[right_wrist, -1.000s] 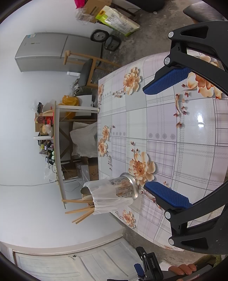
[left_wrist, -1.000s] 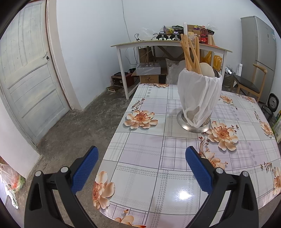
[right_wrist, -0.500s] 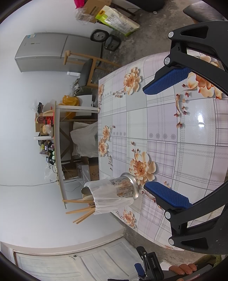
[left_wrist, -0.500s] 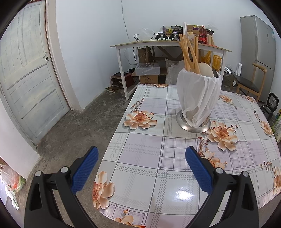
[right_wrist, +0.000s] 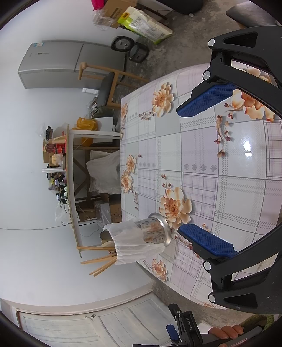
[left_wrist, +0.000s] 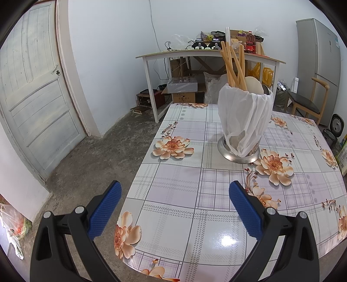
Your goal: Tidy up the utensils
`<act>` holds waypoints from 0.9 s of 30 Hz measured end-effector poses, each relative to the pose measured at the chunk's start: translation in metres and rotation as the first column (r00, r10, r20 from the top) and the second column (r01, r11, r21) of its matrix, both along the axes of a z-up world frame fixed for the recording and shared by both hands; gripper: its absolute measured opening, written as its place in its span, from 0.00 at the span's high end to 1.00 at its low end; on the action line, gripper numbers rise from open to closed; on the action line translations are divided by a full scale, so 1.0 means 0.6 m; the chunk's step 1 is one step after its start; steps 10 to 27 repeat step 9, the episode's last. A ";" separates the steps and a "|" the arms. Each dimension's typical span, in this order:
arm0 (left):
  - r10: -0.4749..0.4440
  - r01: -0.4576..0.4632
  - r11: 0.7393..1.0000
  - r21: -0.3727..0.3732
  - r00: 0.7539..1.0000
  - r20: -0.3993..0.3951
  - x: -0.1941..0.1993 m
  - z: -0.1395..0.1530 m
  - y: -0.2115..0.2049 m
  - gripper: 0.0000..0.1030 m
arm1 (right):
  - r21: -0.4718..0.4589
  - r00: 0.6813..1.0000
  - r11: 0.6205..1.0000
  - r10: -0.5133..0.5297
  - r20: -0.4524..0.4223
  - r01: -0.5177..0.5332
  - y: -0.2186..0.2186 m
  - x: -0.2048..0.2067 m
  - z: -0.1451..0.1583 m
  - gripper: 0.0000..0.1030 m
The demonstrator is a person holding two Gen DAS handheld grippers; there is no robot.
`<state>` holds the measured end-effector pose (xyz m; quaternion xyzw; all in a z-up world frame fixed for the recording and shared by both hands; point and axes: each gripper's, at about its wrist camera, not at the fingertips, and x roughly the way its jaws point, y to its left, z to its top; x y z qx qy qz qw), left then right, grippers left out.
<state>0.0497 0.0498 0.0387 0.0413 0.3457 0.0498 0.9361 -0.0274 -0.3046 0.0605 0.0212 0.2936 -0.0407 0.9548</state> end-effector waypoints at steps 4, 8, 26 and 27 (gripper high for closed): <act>-0.001 0.001 1.000 0.000 1.000 -0.003 0.000 0.000 0.000 0.06 | 0.002 1.000 1.000 0.000 0.001 0.000 0.000 0.001 -0.001 0.08; -0.002 0.002 1.000 0.000 1.000 -0.007 0.002 -0.002 0.001 0.06 | 0.002 1.000 1.000 0.000 0.000 0.000 0.000 0.001 -0.001 0.08; -0.002 0.002 1.000 -0.001 1.000 -0.008 0.002 -0.003 0.001 0.06 | 0.003 1.000 1.000 0.000 0.001 0.000 -0.001 0.000 -0.001 0.08; -0.002 0.002 1.000 -0.001 1.000 -0.008 0.002 -0.003 0.001 0.06 | 0.003 1.000 1.000 0.000 0.001 0.000 -0.001 0.000 -0.001 0.08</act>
